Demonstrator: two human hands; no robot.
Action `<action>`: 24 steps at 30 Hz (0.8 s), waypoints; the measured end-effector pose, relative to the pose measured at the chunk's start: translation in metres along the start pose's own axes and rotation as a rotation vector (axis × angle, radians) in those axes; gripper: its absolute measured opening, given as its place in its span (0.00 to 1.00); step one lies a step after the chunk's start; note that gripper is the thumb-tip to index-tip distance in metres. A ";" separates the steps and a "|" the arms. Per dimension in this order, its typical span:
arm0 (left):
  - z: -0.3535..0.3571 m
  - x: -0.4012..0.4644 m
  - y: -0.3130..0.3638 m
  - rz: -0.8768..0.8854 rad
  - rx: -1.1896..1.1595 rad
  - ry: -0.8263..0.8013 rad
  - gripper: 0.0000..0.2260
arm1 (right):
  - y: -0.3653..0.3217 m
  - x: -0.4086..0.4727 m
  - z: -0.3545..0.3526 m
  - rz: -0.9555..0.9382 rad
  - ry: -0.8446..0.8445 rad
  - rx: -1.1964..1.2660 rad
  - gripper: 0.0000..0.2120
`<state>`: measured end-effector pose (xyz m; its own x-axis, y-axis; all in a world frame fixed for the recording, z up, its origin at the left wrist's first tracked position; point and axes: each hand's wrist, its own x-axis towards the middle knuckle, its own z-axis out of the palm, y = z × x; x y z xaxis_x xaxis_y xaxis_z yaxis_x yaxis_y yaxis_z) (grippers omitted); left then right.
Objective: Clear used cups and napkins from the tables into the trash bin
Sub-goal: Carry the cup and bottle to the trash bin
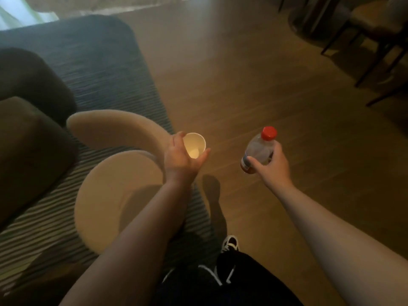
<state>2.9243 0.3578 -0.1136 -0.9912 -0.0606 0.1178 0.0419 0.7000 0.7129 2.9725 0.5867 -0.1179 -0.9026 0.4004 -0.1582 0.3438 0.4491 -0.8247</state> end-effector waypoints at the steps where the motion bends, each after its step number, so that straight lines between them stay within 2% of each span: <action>1: 0.009 0.015 0.008 -0.020 0.006 0.013 0.34 | -0.002 0.022 -0.008 -0.011 0.002 -0.009 0.35; 7: 0.048 0.109 0.031 -0.086 0.068 0.072 0.34 | -0.021 0.143 -0.020 -0.054 -0.075 -0.013 0.35; 14: 0.099 0.242 0.017 -0.165 0.057 0.166 0.32 | -0.055 0.318 0.023 -0.166 -0.180 -0.055 0.34; 19: 0.123 0.381 -0.006 -0.261 0.066 0.210 0.34 | -0.117 0.469 0.075 -0.208 -0.249 -0.091 0.32; 24: 0.115 0.506 -0.020 -0.370 0.077 0.290 0.34 | -0.194 0.585 0.127 -0.281 -0.355 -0.140 0.33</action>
<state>2.4073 0.3947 -0.1479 -0.8614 -0.5043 0.0610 -0.3280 0.6440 0.6912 2.3445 0.6323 -0.1199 -0.9900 -0.0388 -0.1354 0.0833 0.6143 -0.7847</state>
